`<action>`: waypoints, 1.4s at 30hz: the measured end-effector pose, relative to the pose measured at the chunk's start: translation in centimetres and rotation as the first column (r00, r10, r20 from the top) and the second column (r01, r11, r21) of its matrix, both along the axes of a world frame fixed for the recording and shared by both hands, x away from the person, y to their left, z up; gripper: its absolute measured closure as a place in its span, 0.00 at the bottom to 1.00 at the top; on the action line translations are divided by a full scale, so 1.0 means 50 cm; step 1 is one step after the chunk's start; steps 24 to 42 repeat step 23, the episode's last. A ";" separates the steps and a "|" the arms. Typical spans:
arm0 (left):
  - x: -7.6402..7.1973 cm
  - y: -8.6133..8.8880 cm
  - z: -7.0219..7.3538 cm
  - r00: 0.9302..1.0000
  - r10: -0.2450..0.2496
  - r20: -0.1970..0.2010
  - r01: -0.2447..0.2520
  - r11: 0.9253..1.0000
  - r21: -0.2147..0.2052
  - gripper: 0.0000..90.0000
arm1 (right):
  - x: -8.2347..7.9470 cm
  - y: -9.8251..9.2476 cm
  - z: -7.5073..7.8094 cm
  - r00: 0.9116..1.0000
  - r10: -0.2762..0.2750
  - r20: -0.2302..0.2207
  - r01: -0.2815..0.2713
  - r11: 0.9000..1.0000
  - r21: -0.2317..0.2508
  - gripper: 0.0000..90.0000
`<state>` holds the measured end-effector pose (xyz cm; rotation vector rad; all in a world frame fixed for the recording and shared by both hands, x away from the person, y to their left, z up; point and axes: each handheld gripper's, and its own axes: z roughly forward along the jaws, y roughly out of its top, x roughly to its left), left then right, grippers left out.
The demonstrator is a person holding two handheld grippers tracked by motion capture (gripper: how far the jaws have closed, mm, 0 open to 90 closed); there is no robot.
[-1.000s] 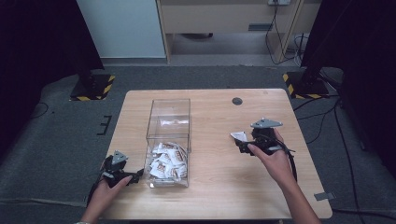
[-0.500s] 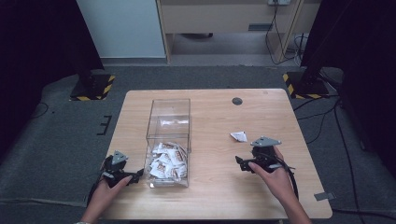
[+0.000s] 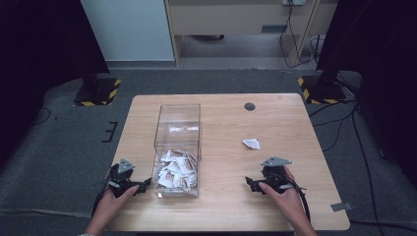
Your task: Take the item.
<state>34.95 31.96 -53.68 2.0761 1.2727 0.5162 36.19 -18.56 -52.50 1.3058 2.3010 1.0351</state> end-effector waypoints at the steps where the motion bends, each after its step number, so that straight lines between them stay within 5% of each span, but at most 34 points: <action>1: 0.000 0.000 0.000 1.000 0.000 0.000 0.000 1.000 0.000 0.00 | -0.002 0.004 -0.004 1.000 0.004 -0.003 -0.004 1.000 -0.001 0.08; 7: 0.000 0.000 0.000 1.000 0.001 0.000 -0.001 1.000 -0.001 0.00 | -0.009 0.023 -0.018 1.000 0.024 -0.010 -0.024 1.000 -0.020 0.06; 15: 0.000 0.000 0.000 1.000 0.000 -0.001 0.000 1.000 0.001 0.00 | -0.015 0.034 -0.027 0.999 0.033 0.036 -0.030 0.997 -0.072 0.04; 42: 0.000 0.000 0.000 1.000 0.001 0.000 -0.001 1.000 -0.001 0.00 | -0.022 0.028 -0.028 0.998 0.054 0.036 -0.051 0.996 -0.072 0.04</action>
